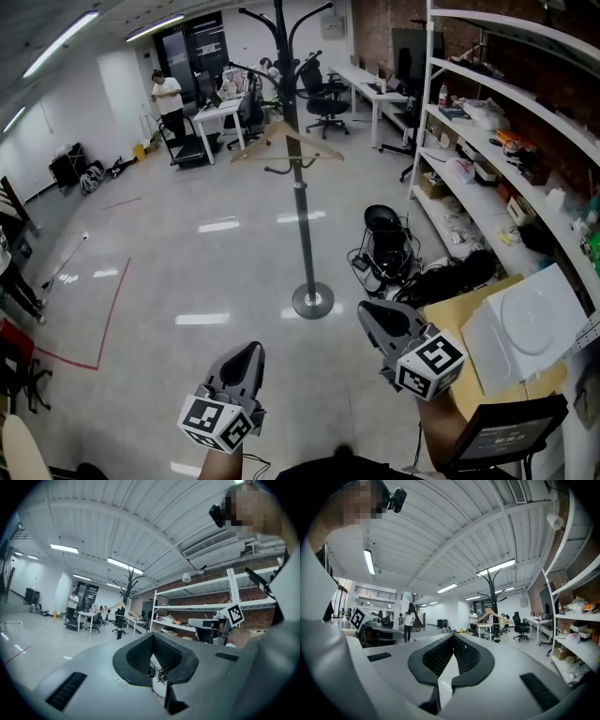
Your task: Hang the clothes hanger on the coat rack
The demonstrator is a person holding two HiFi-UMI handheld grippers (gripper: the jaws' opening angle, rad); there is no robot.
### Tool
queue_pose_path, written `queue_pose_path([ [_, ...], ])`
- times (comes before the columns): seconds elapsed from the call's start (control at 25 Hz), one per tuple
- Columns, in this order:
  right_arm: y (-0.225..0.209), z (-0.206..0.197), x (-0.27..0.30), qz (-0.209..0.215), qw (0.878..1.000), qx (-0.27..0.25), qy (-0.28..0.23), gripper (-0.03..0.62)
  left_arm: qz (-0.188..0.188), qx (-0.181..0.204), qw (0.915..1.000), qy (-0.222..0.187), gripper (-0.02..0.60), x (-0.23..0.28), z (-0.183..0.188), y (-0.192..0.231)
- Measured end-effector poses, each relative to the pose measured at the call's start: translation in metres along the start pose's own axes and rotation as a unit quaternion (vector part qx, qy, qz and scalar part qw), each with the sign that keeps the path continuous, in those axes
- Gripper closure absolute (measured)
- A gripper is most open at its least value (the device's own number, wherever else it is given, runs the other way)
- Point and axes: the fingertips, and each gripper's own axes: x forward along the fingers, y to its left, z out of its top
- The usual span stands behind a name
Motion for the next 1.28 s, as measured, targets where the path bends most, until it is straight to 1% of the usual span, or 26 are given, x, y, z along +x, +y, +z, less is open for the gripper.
queue_pose_path([
  [0.12, 0.024, 0.008, -0.013, -0.001, 0.999, 0.024, -0.024, 0.586, -0.016, 0.003, 0.9999, 0.001, 0.583, -0.022, 0.003, -0.006],
  [0.2, 0.041, 0.010, -0.023, -0.006, 0.999, 0.032, -0.028, 0.586, -0.019, 0.005, 0.9998, 0.006, 0.582, -0.041, 0.004, -0.011],
  [0.28, 0.060, 0.010, -0.034, -0.012, 0.999, 0.032, -0.025, 0.586, -0.031, 0.003, 0.9995, -0.001, 0.583, -0.063, 0.013, -0.020],
  [0.36, 0.080, 0.009, -0.041, -0.017, 0.999, 0.035, -0.026, 0.588, -0.045, 0.011, 0.9989, -0.013, 0.581, -0.084, 0.022, -0.025],
  [0.44, 0.103, 0.007, -0.046, -0.021, 0.999, 0.032, -0.020, 0.588, -0.051, 0.015, 0.9984, -0.018, 0.581, -0.101, 0.021, -0.024],
  [0.52, 0.124, 0.005, -0.051, -0.027, 0.999, 0.023, -0.009, 0.588, -0.054, 0.008, 0.9983, -0.019, 0.581, -0.117, 0.015, -0.022],
  [0.64, 0.148, 0.004, -0.059, -0.037, 0.999, 0.015, 0.002, 0.588, -0.060, 0.008, 0.9981, -0.011, 0.581, -0.135, 0.009, -0.023],
  [0.76, 0.167, 0.003, -0.065, -0.031, 0.999, 0.014, 0.014, 0.589, -0.057, 0.006, 0.9983, -0.004, 0.581, -0.152, 0.008, -0.028],
  [0.88, 0.171, 0.007, -0.074, -0.025, 1.000, 0.011, 0.005, 0.589, -0.050, 0.007, 0.9987, -0.004, 0.581, -0.161, 0.007, -0.034],
  [1.28, 0.154, 0.015, -0.105, -0.013, 1.000, 0.005, -0.002, 0.589, -0.012, 0.010, 0.9997, -0.020, 0.581, -0.158, 0.008, -0.060],
])
